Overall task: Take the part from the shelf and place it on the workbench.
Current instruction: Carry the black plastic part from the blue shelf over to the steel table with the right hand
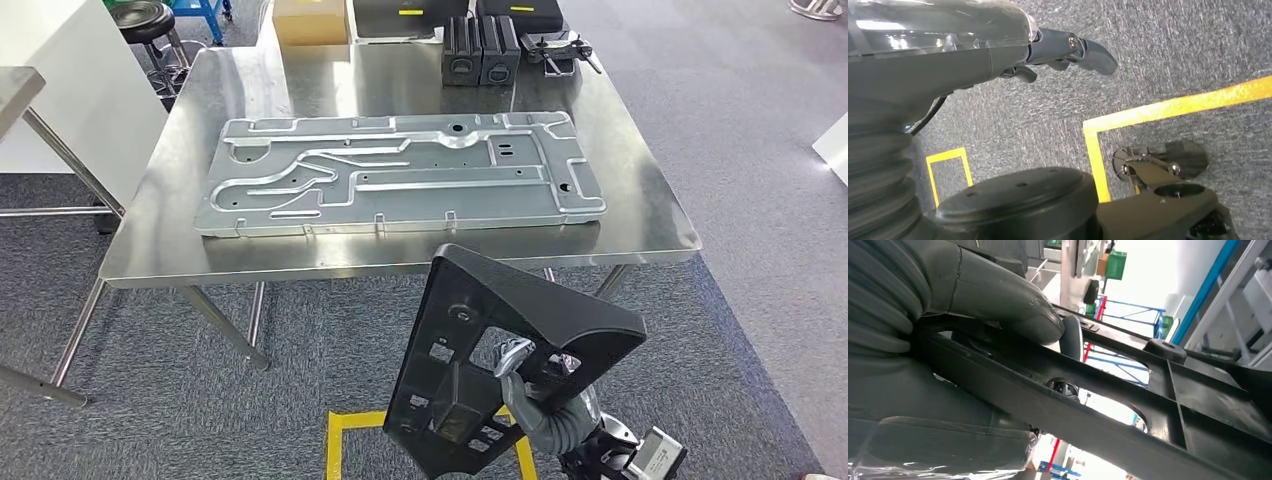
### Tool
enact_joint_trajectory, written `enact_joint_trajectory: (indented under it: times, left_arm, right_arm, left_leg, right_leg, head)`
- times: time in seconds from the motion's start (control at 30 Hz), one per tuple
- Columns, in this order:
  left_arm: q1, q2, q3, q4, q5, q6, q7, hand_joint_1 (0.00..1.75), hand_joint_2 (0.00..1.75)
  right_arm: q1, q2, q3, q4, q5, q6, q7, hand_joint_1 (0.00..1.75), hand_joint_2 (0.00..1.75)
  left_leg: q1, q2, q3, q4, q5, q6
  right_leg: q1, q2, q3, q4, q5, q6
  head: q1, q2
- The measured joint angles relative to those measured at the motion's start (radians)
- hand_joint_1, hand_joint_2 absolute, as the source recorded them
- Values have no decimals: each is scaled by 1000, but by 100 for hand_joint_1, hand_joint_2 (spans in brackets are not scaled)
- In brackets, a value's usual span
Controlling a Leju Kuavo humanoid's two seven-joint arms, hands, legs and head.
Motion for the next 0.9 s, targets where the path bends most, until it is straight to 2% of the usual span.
enact_joint_trajectory:
  times: [0.03,0.07,0.1,0.13,0.17,0.2,0.23,0.37,0.43,0.5,0.53,0.57,0.6,0.67,0.7,0.73,0.8,0.87,0.9]
  left_arm:
    - [1,0,0,0,1,0,0,0,175]
    - [1,0,0,0,2,0,0,0,175]
    - [2,0,0,0,3,0,0,0,175]
    - [2,0,0,0,4,0,0,0,175]
    - [2,0,0,0,4,0,0,0,175]
    - [2,1,0,0,4,0,1,0,175]
    - [2,2,0,0,4,1,2,0,175]
    - [1,2,1,0,1,0,3,0,175]
    - [1,2,1,0,0,-1,2,0,175]
    - [-5,2,1,0,0,-2,0,0,175]
    - [-9,3,1,0,0,-3,0,0,175]
    - [-12,3,1,0,0,-3,0,0,175]
    - [-12,2,1,0,0,-3,1,0,175]
    - [-6,4,1,0,-1,-3,3,0,175]
    - [-3,5,1,0,-2,-3,3,0,175]
    - [0,6,1,0,-1,-2,3,0,175]
    - [2,8,1,0,-2,-2,3,0,175]
    - [3,7,1,0,-2,-3,3,0,175]
    - [3,6,1,0,-3,-3,3,0,175]
  right_arm:
    - [1,0,0,1,0,0,0,175,175]
    - [2,0,0,3,0,1,0,175,175]
    - [2,0,1,4,1,2,0,175,175]
    - [1,0,1,5,1,3,1,175,175]
    - [-1,0,1,6,2,4,1,175,175]
    - [-3,0,1,7,3,5,1,175,175]
    - [-4,0,2,8,4,6,1,175,175]
    - [-8,-1,1,10,8,5,2,175,175]
    - [-8,-2,1,10,10,5,2,175,175]
    - [-6,-2,1,10,12,4,2,175,175]
    - [-5,-2,1,10,13,4,2,175,175]
    - [-4,-2,1,10,13,4,2,175,175]
    - [-4,-2,1,11,13,4,2,175,175]
    - [-3,-2,1,11,13,4,2,175,175]
    - [-3,-2,1,11,14,4,2,175,175]
    - [-2,-2,1,12,14,3,1,175,175]
    - [-1,-2,1,12,14,3,1,175,175]
    - [-2,-2,1,11,15,3,1,175,175]
    - [-4,-3,1,11,16,2,0,175,175]
  left_leg:
    - [1,0,4,0,-4,-1]
    - [3,0,10,1,-8,-4]
    - [5,-1,17,2,-13,-7]
    - [8,-2,23,4,-19,-13]
    - [8,-3,26,7,-25,-20]
    - [7,-3,28,9,-30,-27]
    - [5,-4,28,10,-34,-35]
    - [10,-3,25,22,-50,-61]
    - [14,-3,-15,112,-95,-66]
    - [12,-3,-90,254,-150,-67]
    - [10,-3,-118,304,-161,-65]
    - [8,-3,-129,318,-151,-61]
    - [6,-3,-121,290,-121,-55]
    - [-4,-4,-69,161,-39,-30]
    - [-10,-3,-43,100,-16,-18]
    - [-16,-2,-25,60,-10,-8]
    - [-24,-1,-6,23,-24,2]
    - [-19,-3,28,-6,-30,9]
    - [-15,-4,49,-19,-32,11]
  right_leg:
    - [-5,0,-33,36,4,5]
    - [-10,-1,-47,34,30,10]
    - [-14,-2,-40,-10,73,15]
    - [-19,-4,-19,-80,123,20]
    - [-21,-5,3,-144,158,22]
    - [-21,-4,19,-191,179,19]
    - [-20,-3,25,-212,185,12]
    - [-13,2,26,-220,178,-28]
    - [-11,1,34,-224,174,-42]
    - [-4,-3,42,-224,166,-50]
    - [1,-4,47,-223,160,-52]
    - [5,-4,55,-223,155,-54]
    - [10,-3,65,-223,147,-56]
    - [16,1,88,-224,132,-57]
    - [17,4,95,-225,124,-54]
    - [15,5,99,-227,119,-49]
    - [10,6,106,-223,120,-35]
    - [8,3,102,-190,135,-22]
    - [8,2,82,-155,142,-18]
  head:
    - [0,0]
    - [0,0]
    - [0,0]
    - [0,0]
    - [0,0]
    - [0,0]
    - [0,0]
    - [0,0]
    - [0,0]
    - [0,0]
    - [0,0]
    - [0,0]
    - [0,0]
    - [0,0]
    - [0,0]
    - [0,0]
    - [0,0]
    - [0,0]
    - [0,0]
